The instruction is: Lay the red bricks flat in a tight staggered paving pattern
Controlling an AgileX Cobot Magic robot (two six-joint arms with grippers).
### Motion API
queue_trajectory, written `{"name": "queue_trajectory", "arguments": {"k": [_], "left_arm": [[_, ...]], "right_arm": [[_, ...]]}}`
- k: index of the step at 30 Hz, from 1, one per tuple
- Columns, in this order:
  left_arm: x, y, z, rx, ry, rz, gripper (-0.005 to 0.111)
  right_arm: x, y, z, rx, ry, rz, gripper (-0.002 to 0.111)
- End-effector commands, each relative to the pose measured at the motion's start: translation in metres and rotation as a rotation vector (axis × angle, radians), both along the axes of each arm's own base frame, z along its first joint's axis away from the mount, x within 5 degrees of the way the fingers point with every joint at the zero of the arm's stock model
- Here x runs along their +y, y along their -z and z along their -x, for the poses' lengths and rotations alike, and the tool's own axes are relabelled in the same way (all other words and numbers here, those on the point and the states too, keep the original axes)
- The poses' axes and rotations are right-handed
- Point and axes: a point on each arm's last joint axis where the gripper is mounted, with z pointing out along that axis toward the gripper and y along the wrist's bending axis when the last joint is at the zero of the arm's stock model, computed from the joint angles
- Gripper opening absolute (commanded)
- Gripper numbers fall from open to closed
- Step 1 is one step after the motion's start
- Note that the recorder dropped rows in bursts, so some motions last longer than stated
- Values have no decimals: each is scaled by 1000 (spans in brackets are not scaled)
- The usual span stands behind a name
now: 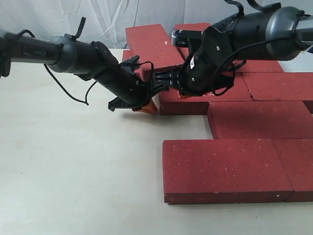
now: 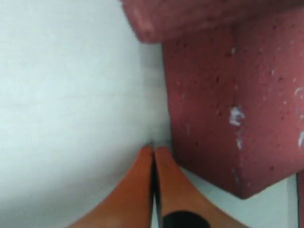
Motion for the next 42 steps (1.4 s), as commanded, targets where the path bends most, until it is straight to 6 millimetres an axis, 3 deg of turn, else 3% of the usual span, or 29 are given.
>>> {"name": "queue_trajectory", "arguments": {"k": [1,11,26,42], "left_arm": [[11,-18,4,15,17,-87,0],[27,-58,25,-33,50,-161,0],[64,-82,73,-228,21,-231,0],[68,-103,57,-506,-112,-170,0]], "right_arm": [[-6,-20,5,-15,5,-2,-1],[-42,-39,5,30,54,52,-1],[-101,-58,-6,26,139,59,-1],[-87,-68,-28,-222,87,-136,-1]]}}
